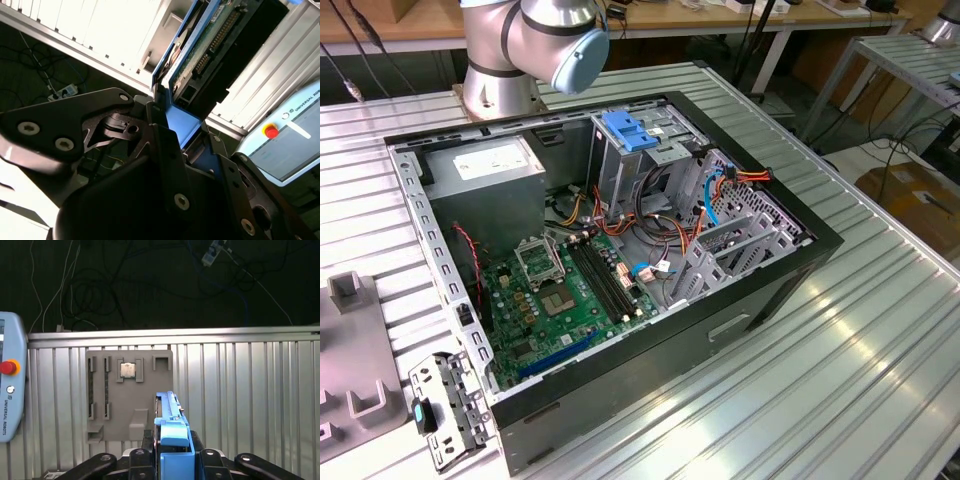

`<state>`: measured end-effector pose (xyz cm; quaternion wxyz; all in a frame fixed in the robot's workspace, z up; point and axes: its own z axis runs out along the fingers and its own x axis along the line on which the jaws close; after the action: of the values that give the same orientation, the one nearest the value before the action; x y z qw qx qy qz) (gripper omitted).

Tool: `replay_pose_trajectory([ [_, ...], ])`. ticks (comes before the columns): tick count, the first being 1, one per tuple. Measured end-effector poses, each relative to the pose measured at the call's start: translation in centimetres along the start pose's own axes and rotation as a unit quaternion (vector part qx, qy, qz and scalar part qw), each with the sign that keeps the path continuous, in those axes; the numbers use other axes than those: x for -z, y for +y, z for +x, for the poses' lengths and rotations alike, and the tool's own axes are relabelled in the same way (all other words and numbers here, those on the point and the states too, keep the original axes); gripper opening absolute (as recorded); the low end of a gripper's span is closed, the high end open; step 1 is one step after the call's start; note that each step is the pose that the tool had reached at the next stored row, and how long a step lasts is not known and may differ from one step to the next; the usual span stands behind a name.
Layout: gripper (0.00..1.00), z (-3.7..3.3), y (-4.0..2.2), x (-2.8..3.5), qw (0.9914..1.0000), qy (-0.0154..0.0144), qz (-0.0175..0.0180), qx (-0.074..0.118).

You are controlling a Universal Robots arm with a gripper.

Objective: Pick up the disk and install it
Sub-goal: 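Pick up the disk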

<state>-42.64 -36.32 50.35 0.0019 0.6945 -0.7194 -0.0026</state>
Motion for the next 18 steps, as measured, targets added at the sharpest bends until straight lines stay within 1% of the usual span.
replay_pose_trajectory([
  [11, 0.37, -0.04, -1.04, 0.01, 1.0, 0.0, 0.0, 0.0],
  [13, 0.37, -0.05, -1.35, 0.01, 1.0, 0.0, 0.0, 0.0],
  [18, 0.37, -0.06, -1.76, 0.01, 1.0, 0.0, 0.0, 0.0],
])
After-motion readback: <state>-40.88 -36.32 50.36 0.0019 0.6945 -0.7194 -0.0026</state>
